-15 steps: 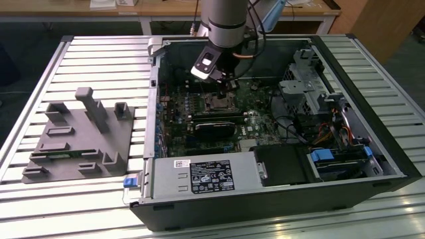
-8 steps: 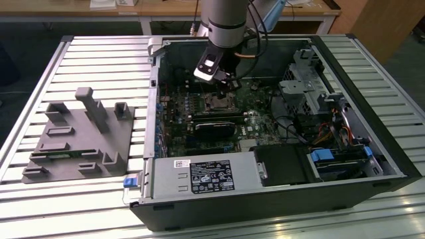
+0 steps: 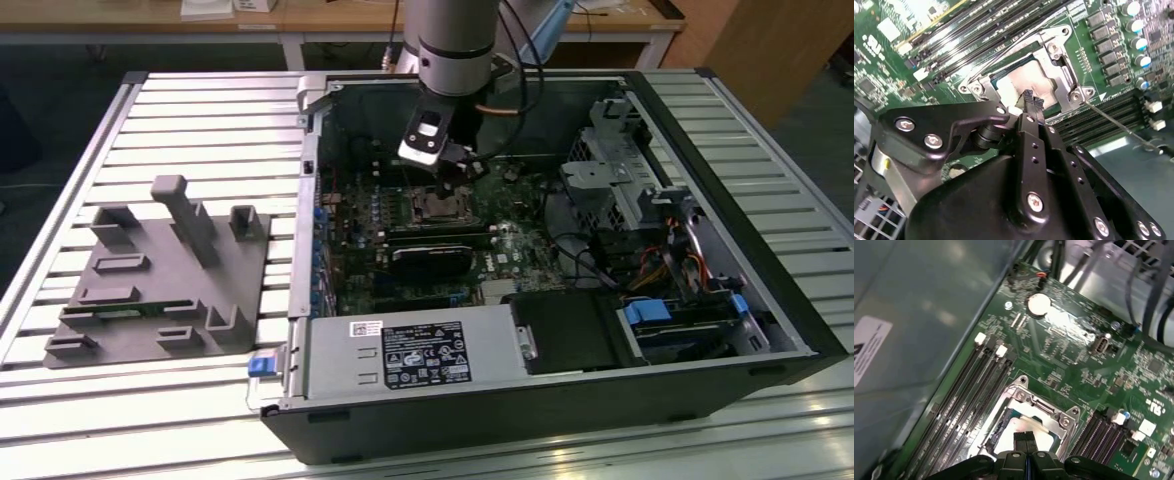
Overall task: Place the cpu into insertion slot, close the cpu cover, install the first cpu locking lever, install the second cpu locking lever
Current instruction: 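Close the cpu cover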
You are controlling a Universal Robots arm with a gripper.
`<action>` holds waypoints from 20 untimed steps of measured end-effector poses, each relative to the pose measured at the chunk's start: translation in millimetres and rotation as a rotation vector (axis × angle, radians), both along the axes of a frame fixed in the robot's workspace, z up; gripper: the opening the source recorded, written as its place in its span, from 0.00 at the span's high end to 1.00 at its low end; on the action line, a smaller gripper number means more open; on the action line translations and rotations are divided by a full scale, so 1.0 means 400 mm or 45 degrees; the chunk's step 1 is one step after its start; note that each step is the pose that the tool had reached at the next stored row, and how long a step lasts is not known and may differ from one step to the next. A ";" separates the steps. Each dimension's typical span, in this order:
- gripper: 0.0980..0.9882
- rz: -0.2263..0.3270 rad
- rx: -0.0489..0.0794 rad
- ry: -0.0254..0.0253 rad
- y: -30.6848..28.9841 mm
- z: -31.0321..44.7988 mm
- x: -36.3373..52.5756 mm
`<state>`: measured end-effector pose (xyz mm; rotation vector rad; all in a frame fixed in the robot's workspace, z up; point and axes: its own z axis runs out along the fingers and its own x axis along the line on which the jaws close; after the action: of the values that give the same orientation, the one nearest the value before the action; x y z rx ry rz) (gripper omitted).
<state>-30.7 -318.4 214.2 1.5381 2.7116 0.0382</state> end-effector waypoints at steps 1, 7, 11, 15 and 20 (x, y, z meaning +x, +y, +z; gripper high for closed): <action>0.99 0.019 0.000 0.0000 0.000 0.000 0.000; 0.99 0.135 -0.001 0.0000 0.000 0.000 0.000; 0.99 0.216 -0.001 0.0001 0.000 -0.001 0.000; 0.99 0.298 -0.001 0.0000 0.000 -0.001 0.000; 0.99 0.413 -0.001 0.0000 0.000 -0.002 0.000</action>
<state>-30.8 -318.4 213.2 1.0816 2.9277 0.0422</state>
